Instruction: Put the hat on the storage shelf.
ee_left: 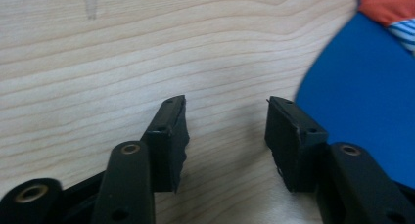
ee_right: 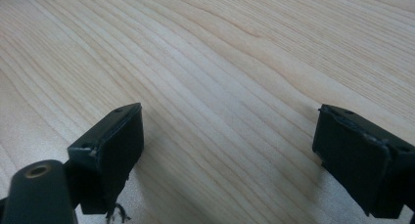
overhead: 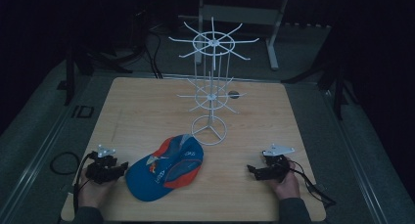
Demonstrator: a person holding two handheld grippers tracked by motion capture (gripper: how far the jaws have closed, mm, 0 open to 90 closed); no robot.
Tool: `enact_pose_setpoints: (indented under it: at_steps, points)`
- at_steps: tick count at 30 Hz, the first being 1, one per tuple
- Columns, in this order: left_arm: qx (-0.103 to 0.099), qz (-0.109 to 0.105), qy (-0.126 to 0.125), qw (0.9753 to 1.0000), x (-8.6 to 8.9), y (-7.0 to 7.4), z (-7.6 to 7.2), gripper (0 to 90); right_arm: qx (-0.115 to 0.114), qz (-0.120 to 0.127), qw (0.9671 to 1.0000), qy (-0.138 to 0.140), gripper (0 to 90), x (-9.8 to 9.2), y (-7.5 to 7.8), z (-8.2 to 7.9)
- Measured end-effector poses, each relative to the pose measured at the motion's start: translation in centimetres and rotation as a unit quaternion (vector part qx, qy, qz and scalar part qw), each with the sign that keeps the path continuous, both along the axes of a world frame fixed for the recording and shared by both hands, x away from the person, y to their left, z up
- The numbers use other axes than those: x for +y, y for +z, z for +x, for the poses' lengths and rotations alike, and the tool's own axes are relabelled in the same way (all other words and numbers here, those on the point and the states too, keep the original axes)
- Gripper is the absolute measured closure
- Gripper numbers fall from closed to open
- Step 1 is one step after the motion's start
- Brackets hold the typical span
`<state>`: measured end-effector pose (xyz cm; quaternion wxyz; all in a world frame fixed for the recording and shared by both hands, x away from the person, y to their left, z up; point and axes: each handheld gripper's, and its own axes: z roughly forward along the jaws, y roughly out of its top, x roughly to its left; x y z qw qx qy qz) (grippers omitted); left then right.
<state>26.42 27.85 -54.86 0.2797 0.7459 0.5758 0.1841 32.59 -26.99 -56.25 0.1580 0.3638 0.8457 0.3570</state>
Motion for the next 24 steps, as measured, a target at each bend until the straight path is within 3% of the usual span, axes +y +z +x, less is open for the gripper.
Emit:
enact_pose_setpoints:
  at_steps: [11, 24]
  points:
    - [-0.017, -0.004, -0.049, 0.9986, -0.9, 3.4, 0.3, 54.8, 0.000, 0.000, 1.0000, 0.000, 11.5, 0.0, 0.0, 0.0]
    - [-0.020, -0.026, -0.102, 0.9943, -3.0, 5.5, 1.2, 52.7, 0.001, 0.000, 1.0000, 0.000, 11.5, 0.0, 0.0, -0.1]
